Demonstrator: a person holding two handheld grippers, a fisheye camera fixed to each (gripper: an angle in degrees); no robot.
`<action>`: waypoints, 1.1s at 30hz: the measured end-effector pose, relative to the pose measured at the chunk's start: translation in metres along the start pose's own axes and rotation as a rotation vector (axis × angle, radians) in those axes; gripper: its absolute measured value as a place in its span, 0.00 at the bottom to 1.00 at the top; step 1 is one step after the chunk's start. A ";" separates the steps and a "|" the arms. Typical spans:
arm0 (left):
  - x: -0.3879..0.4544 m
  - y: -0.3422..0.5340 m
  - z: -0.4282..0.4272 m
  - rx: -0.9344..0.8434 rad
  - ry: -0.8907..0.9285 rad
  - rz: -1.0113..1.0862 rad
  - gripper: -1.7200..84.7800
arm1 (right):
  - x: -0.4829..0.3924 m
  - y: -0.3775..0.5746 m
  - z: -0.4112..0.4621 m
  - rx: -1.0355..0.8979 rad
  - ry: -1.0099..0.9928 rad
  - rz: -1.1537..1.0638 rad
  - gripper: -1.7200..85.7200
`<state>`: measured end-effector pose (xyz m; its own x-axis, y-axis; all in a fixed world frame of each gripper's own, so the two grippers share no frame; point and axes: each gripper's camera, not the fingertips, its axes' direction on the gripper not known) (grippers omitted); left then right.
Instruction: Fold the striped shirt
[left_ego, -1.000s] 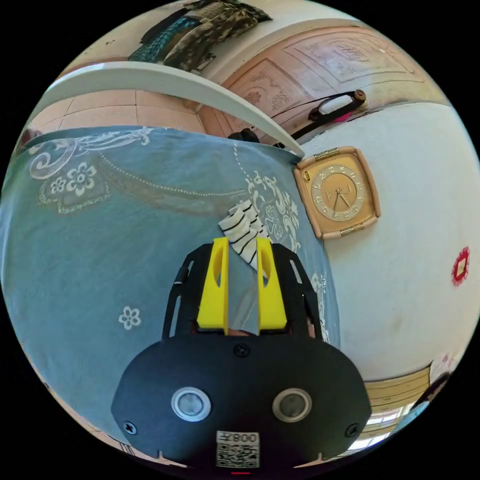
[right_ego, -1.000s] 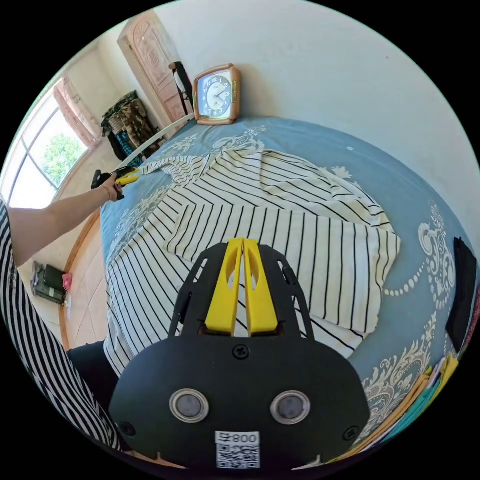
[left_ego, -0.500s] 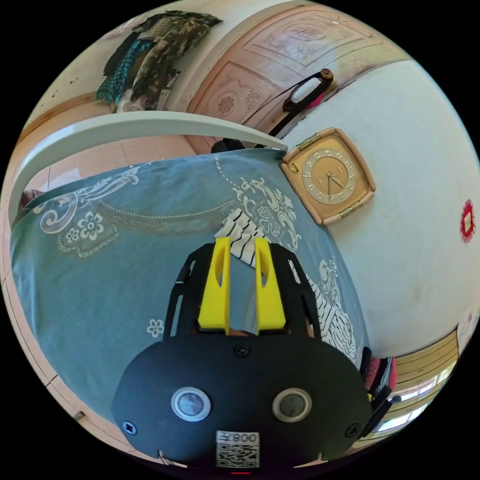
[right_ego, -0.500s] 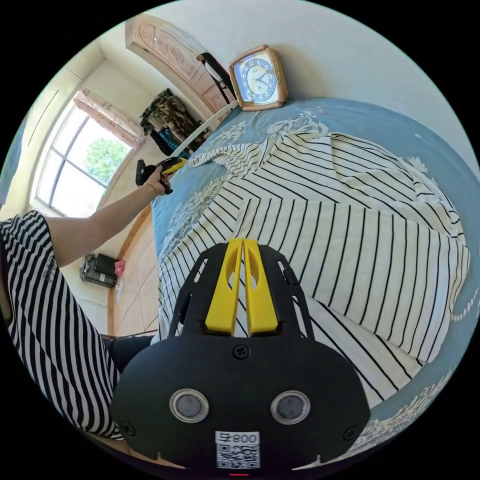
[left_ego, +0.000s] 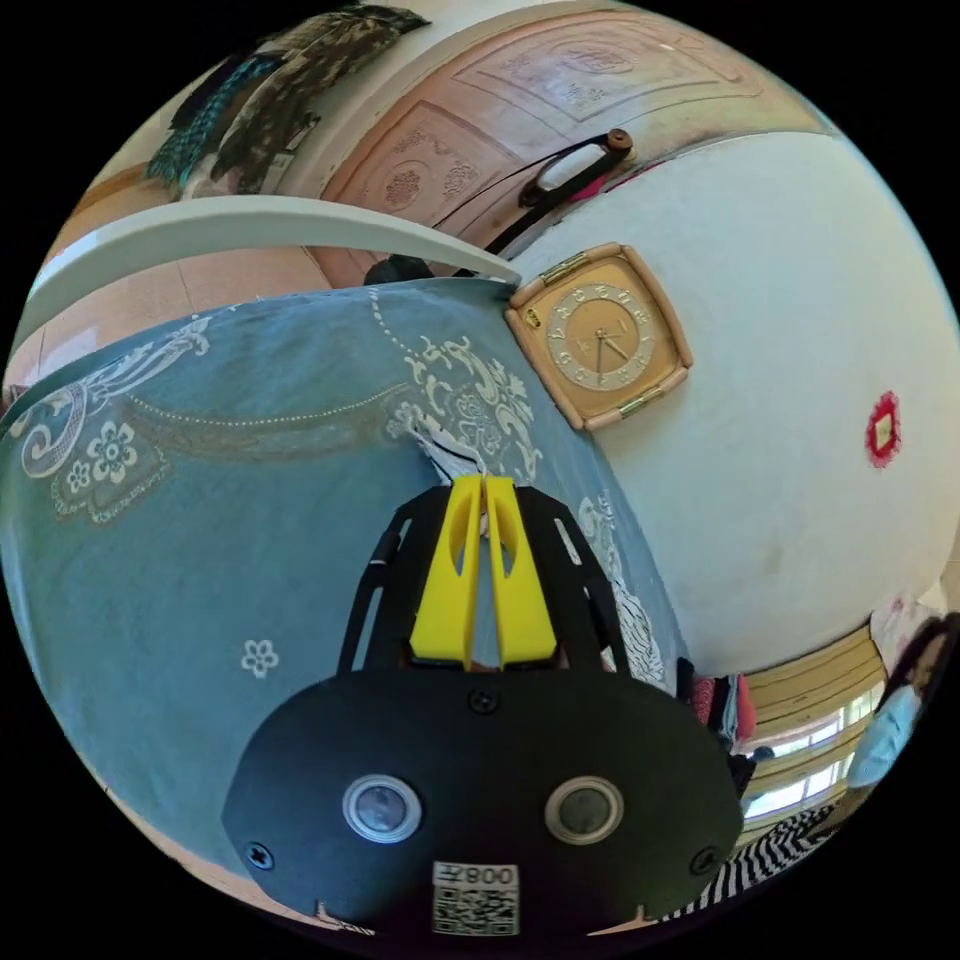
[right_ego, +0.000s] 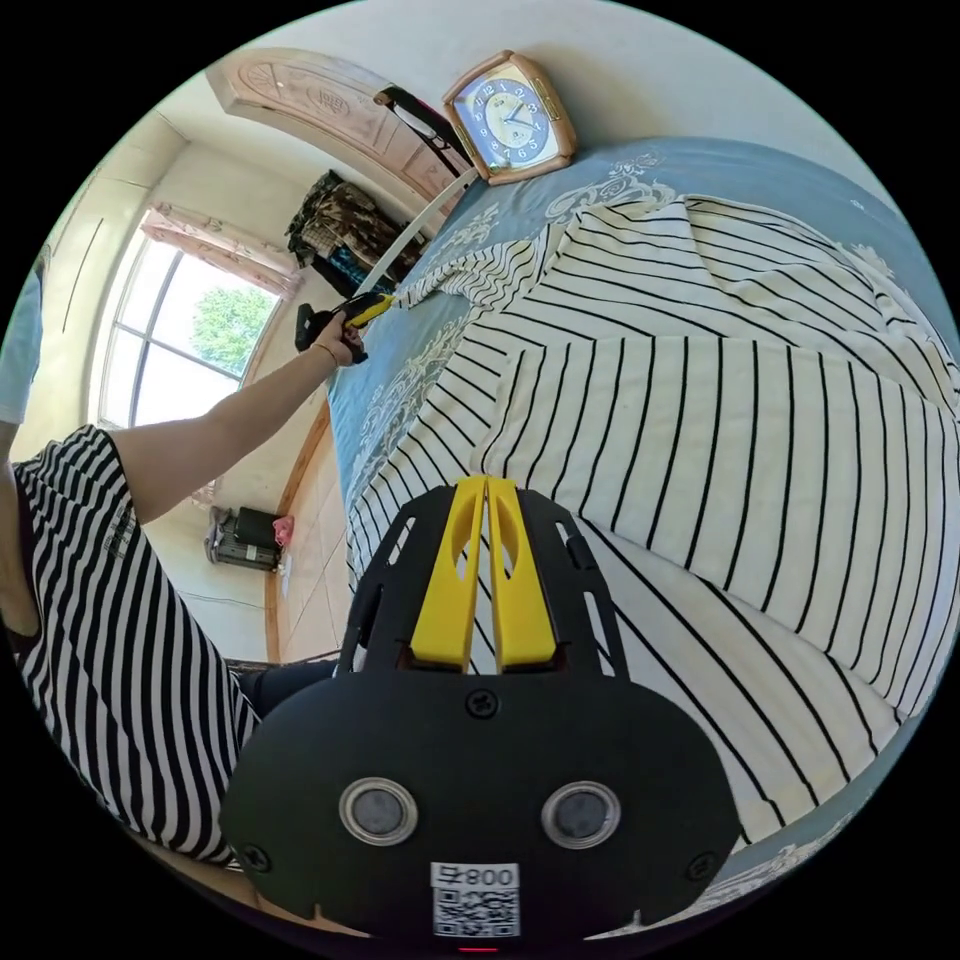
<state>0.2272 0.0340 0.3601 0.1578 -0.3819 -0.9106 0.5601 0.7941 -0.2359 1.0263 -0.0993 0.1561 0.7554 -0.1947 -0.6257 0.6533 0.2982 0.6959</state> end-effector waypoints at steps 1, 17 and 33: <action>0.004 0.006 -0.004 0.007 0.036 0.014 0.03 | 0.001 -0.002 0.001 0.005 -0.017 0.001 0.04; 0.089 0.251 -0.008 -0.218 0.447 0.086 0.03 | 0.014 -0.057 0.031 0.032 -0.466 0.170 0.10; 0.132 0.314 0.017 -0.305 0.385 0.218 0.06 | 0.057 -0.105 0.038 -0.048 -0.553 0.239 0.03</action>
<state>0.4377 0.2253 0.1709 -0.0980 -0.0375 -0.9945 0.2770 0.9588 -0.0635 1.0027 -0.1770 0.0613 0.8041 -0.5699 -0.1692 0.4689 0.4330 0.7698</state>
